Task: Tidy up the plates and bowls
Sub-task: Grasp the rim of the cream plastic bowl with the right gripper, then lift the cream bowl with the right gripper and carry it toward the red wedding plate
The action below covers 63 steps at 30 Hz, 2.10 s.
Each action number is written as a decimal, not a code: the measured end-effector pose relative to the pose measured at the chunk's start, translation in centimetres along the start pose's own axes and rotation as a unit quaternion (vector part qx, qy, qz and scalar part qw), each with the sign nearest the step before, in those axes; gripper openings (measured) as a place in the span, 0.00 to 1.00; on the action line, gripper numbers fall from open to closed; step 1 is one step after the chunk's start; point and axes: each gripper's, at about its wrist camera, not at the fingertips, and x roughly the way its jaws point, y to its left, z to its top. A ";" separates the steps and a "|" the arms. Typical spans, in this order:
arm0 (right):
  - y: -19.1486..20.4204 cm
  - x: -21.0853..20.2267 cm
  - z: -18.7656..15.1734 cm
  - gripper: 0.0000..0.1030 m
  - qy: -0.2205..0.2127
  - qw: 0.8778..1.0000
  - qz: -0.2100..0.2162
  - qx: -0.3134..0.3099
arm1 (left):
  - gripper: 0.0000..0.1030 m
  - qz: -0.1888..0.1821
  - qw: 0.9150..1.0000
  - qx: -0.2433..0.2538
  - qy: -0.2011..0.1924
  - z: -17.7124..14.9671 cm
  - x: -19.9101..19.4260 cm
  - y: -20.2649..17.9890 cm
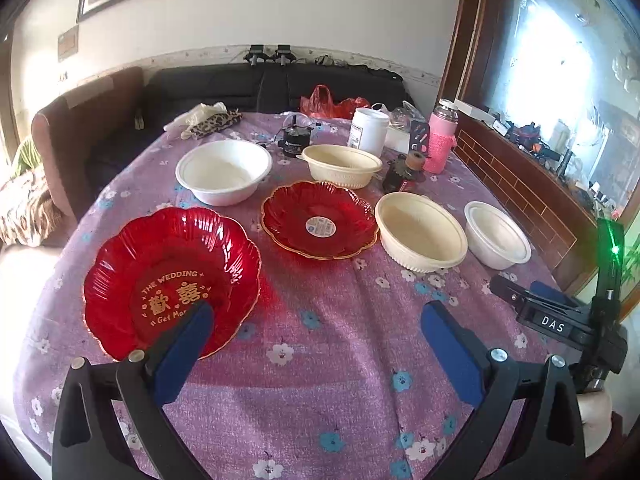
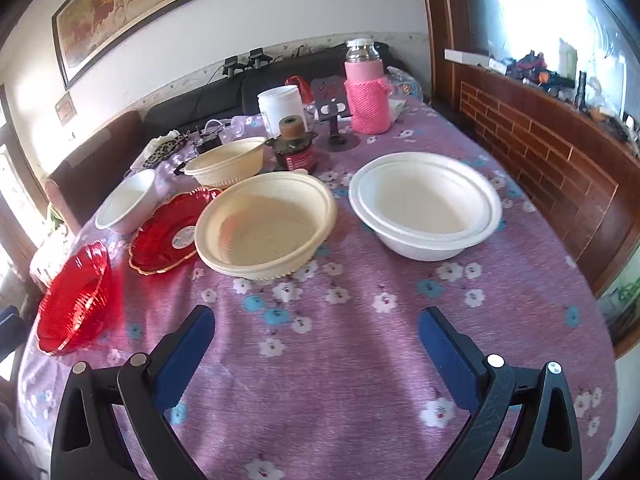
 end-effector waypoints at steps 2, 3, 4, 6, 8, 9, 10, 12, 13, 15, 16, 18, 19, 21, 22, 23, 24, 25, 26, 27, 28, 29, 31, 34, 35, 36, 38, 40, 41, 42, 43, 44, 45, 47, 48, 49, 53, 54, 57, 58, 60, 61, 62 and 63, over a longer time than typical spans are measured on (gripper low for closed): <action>-0.6 0.8 0.3 0.99 0.013 1.000 0.013 0.019 | 1.00 -0.019 1.000 -0.001 0.014 0.4 0.6 -0.1; -0.8 1.2 0.4 0.97 0.018 0.999 0.019 0.028 | 1.00 -0.028 0.999 0.000 0.019 0.6 0.9 -0.2; -1.2 1.7 0.6 0.96 0.025 0.999 0.026 0.040 | 1.00 -0.038 0.999 0.002 0.024 0.8 1.3 -0.4; -1.9 2.8 1.0 0.94 0.040 0.996 0.042 0.065 | 1.00 -0.057 0.998 -0.002 0.035 1.4 2.4 -0.7; -2.6 3.7 1.3 0.93 0.049 0.993 0.054 0.089 | 0.98 -0.074 0.996 -0.002 0.045 2.0 3.5 -1.1; -2.7 4.0 1.5 0.93 0.050 0.993 0.056 0.096 | 0.93 -0.082 0.995 -0.003 0.052 2.3 4.1 -1.4; -2.8 4.2 1.6 0.93 0.051 0.992 0.057 0.099 | 0.75 -0.087 0.995 -0.001 0.057 2.5 4.5 -1.6; -2.8 4.7 2.0 0.88 0.049 0.993 0.051 0.099 | 0.38 -0.095 0.992 0.010 0.088 3.1 6.4 -2.4; -2.8 4.9 2.2 0.87 0.049 0.993 0.050 0.100 | 0.28 -0.097 0.990 0.010 0.101 3.3 7.1 -2.7; -2.8 5.4 2.5 0.79 0.051 0.992 0.052 0.104 | 0.28 -0.104 0.987 -0.003 0.125 3.4 8.8 -3.0; -2.9 5.6 2.7 0.77 0.053 0.991 0.054 0.107 | 0.28 -0.104 0.986 -0.007 0.131 3.4 9.2 -3.2; -3.1 5.5 3.0 0.69 0.052 0.990 0.067 0.113 | 0.28 -0.104 0.985 -0.012 0.134 3.0 9.7 -3.4; -3.2 5.2 3.2 0.69 0.048 0.990 0.069 0.113 | 0.28 -0.104 0.985 -0.013 0.137 2.7 9.8 -3.4; -4.0 4.0 3.5 0.69 0.035 0.990 0.072 0.118 | 0.29 -0.110 0.983 -0.014 0.143 2.3 9.8 -3.4; -4.4 3.5 3.7 0.69 0.027 0.989 0.074 0.123 | 0.30 -0.111 0.983 -0.014 0.144 2.1 9.7 -3.4; -5.2 2.7 3.9 0.69 0.017 0.989 0.069 0.127 | 0.32 -0.110 0.983 -0.015 0.144 2.0 9.5 -3.2; -6.0 2.1 4.0 0.69 0.013 0.990 0.060 0.130 | 0.33 -0.108 0.984 -0.017 0.142 1.9 9.3 -3.0; -6.5 1.9 4.0 0.69 0.014 0.989 0.058 0.132 | 0.34 -0.108 0.985 -0.019 0.137 1.7 9.2 -2.8; -7.1 1.8 4.1 0.69 0.019 0.988 0.066 0.137 | 0.36 -0.107 0.985 -0.022 0.134 1.7 9.0 -2.6; -7.2 2.0 4.1 0.69 0.026 0.987 0.073 0.141 | 0.36 -0.106 0.985 -0.026 0.131 1.5 8.9 -2.4; -7.1 2.3 4.1 0.69 0.034 0.986 0.078 0.143 | 0.37 -0.106 0.986 -0.031 0.128 1.4 8.8 -2.2; -6.8 2.8 4.0 0.69 0.045 0.985 0.086 0.144 | 0.37 -0.109 0.985 -0.035 0.126 1.3 8.8 -2.1; -5.8 4.2 4.0 0.69 0.064 0.982 0.097 0.147 | 0.37 -0.114 0.984 -0.039 0.128 1.0 8.9 -2.0; -3.8 6.3 4.4 0.69 0.074 0.981 0.097 0.148 | 0.38 -0.115 0.984 -0.039 0.132 0.7 8.9 -1.8; -3.2 7.0 4.6 0.69 0.077 0.982 0.091 0.149 | 0.38 -0.112 0.984 -0.040 0.132 0.6 8.7 -1.6; -2.6 7.7 4.8 0.66 0.083 0.981 0.089 0.153 | 0.38 -0.110 0.984 -0.042 0.131 0.5 8.6 -1.4; -1.9 9.0 4.8 0.32 0.093 0.980 0.079 0.155 | 0.38 -0.109 0.984 -0.051 0.128 0.5 8.3 -0.6; -2.2 9.6 4.4 0.19 0.105 0.978 0.067 0.170 | 0.38 -0.110 0.984 -0.057 0.126 0.4 8.0 0.2; -2.7 9.5 4.0 0.16 0.109 0.975 0.073 0.181 | 0.38 -0.112 0.984 -0.059 0.124 0.4 7.8 0.5; -3.3 9.2 3.5 0.15 0.111 0.973 0.073 0.187 | 0.39 -0.114 0.984 -0.059 0.120 0.4 7.5 0.7; -3.8 8.7 3.0 0.14 0.109 0.973 0.075 0.191 | 0.42 -0.114 0.985 -0.060 0.117 0.3 7.4 0.9; -4.3 8.3 2.5 0.13 0.108 0.972 0.079 0.194 | 0.45 -0.115 0.985 -0.060 0.114 0.3 7.3 1.1; -5.2 7.6 1.7 0.13 0.109 0.969 0.091 0.204 | 0.45 -0.117 0.985 -0.060 0.111 0.3 7.3 1.2; -6.3 7.0 0.7 0.13 0.116 0.962 0.120 0.217 | 0.45 -0.122 0.985 -0.060 0.110 0.2 7.4 1.5; -7.0 6.4 0.0 0.13 0.122 0.958 0.135 0.221 | 0.45 -0.125 0.984 -0.060 0.111 0.2 7.4 1.6; -7.4 6.3 -0.4 0.13 0.127 0.956 0.144 0.224 | 0.45 -0.128 0.984 -0.061 0.111 0.1 7.5 1.7; -9.9 5.8 -2.5 0.14 0.137 0.952 0.136 0.240 | 0.45 -0.135 0.982 -0.068 0.110 0.0 7.6 1.9; -10.5 5.7 -2.8 0.14 0.132 0.949 0.145 0.246 | 0.45 -0.136 0.982 -0.069 0.111 -0.1 7.6 2.0; -10.6 5.3 -2.7 0.14 0.127 0.952 0.132 0.244 | 0.45 -0.138 0.982 -0.069 0.113 -0.3 7.7 1.8; -10.5 5.1 -2.7 0.14 0.125 0.954 0.130 0.240 | 0.45 -0.138 0.982 -0.068 0.114 -0.3 7.7 1.7; -10.1 5.2 -2.6 0.14 0.124 0.957 0.124 0.231 | 0.45 -0.139 0.981 -0.062 0.118 -0.5 7.9 1.3; -10.1 5.3 -2.4 0.14 0.123 0.957 0.125 0.231 | 0.45 -0.139 0.981 -0.058 0.120 -0.6 8.0 1.1; -10.1 5.4 -2.5 0.14 0.123 0.957 0.127 0.232 | 0.45 -0.138 0.981 -0.054 0.123 -0.7 8.1 0.9; -10.2 5.4 -2.5 0.14 0.122 0.956 0.131 0.234 | 0.45 -0.139 0.981 -0.050 0.127 -0.8 8.3 0.6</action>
